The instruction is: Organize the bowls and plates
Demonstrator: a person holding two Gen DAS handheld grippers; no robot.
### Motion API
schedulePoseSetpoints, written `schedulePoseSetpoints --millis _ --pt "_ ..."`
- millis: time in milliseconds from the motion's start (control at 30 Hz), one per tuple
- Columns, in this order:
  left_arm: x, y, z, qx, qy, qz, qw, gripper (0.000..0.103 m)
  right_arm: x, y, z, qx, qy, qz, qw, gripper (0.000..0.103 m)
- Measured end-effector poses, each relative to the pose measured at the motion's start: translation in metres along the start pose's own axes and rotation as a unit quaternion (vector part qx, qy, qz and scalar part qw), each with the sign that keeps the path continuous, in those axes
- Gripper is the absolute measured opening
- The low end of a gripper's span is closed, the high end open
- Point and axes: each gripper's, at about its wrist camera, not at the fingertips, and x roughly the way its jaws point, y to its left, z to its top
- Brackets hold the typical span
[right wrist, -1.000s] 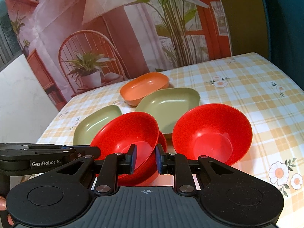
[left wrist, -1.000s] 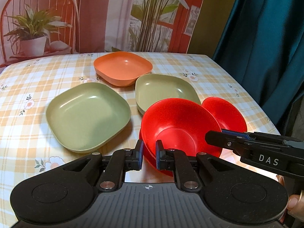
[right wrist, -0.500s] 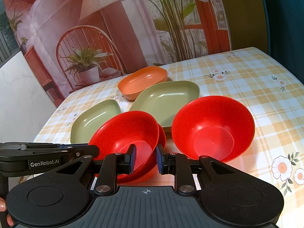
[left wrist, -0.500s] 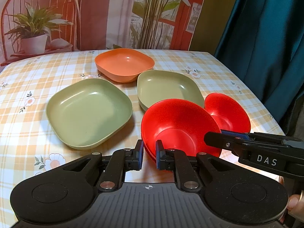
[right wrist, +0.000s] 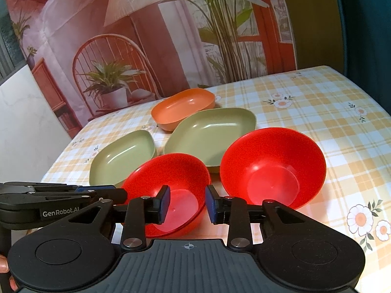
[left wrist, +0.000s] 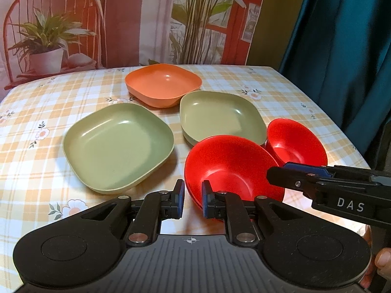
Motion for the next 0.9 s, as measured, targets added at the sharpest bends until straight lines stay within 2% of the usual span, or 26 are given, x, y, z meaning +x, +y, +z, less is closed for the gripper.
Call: schedulePoseSetpoints --millis 367,900 --pt "-0.006 -0.006 0.007 0.004 -0.018 -0.004 0.9998 0.015 -0.018 -0.008 0.015 -0.021 -0.04 -0.017 0.999 0.03" --pt "0.032 -0.051 0.042 0.02 -0.013 -0.072 0.9972 0.015 -0.025 -0.057 0.016 -0.028 -0.075 -0.098 0.992 0.03"
